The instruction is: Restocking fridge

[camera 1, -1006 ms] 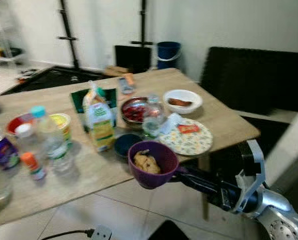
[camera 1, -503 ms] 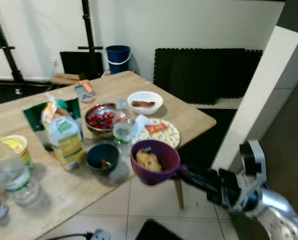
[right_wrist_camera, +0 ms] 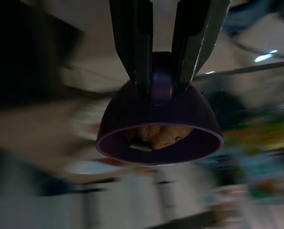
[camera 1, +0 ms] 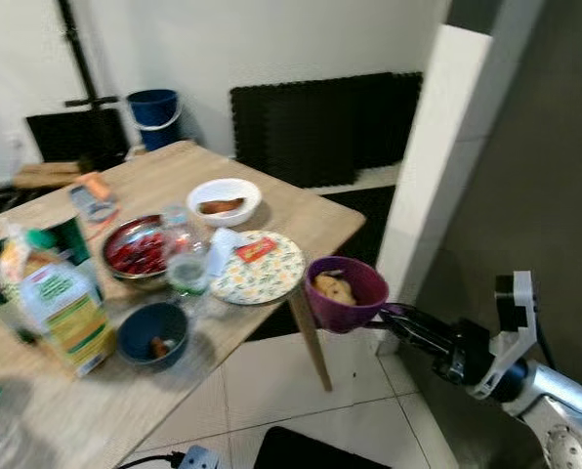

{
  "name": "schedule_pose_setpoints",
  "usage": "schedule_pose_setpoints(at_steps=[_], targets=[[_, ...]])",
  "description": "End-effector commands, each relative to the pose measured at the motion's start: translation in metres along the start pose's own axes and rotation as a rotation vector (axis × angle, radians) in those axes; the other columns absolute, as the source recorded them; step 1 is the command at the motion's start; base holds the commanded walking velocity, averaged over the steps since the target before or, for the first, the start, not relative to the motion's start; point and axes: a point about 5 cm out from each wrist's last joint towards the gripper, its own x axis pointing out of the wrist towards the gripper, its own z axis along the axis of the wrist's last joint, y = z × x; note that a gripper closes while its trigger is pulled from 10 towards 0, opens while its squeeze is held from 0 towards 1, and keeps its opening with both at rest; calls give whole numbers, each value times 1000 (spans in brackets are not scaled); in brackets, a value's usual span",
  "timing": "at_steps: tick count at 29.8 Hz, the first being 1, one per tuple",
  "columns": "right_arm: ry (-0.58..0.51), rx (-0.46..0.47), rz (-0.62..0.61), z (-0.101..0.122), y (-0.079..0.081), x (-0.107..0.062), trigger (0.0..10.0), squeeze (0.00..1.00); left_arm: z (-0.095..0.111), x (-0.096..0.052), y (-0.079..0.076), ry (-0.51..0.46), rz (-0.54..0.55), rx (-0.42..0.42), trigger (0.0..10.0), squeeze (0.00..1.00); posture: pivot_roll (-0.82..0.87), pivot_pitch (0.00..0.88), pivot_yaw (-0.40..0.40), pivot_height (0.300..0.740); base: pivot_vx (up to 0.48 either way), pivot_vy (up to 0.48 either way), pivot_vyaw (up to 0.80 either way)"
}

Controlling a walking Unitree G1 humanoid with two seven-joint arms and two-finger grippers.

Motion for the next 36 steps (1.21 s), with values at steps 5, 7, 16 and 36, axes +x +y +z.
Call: schedule_pose_setpoints(at_steps=[5, 7, 16, 36], targets=[[-46, -64, -162, 10, -23, -12, 10000, 0, 3, 0, 1, -7, -1, 16, 10000, 0, -154, 0, 50, 740, 0, 0, -781], [-53, -67, -168, 10, -24, -14, 10000, 0, 3, 0, 1, -8, -1, 17, 10000, 0, -159, 0, 54, 740, 0, 0, -784], [-59, -68, -152, 5, -21, -11, 10000, 0, 4, 0, 1, -8, -2, 21, 10000, 0, -160, 0, 57, 740, 0, 0, -781], [-57, -80, -159, 3, -21, -9, 10000, 0, 5, 1, 0, -13, -8, 33, 10000, 0, -168, 0, 59, 740, 0, 0, -783]])
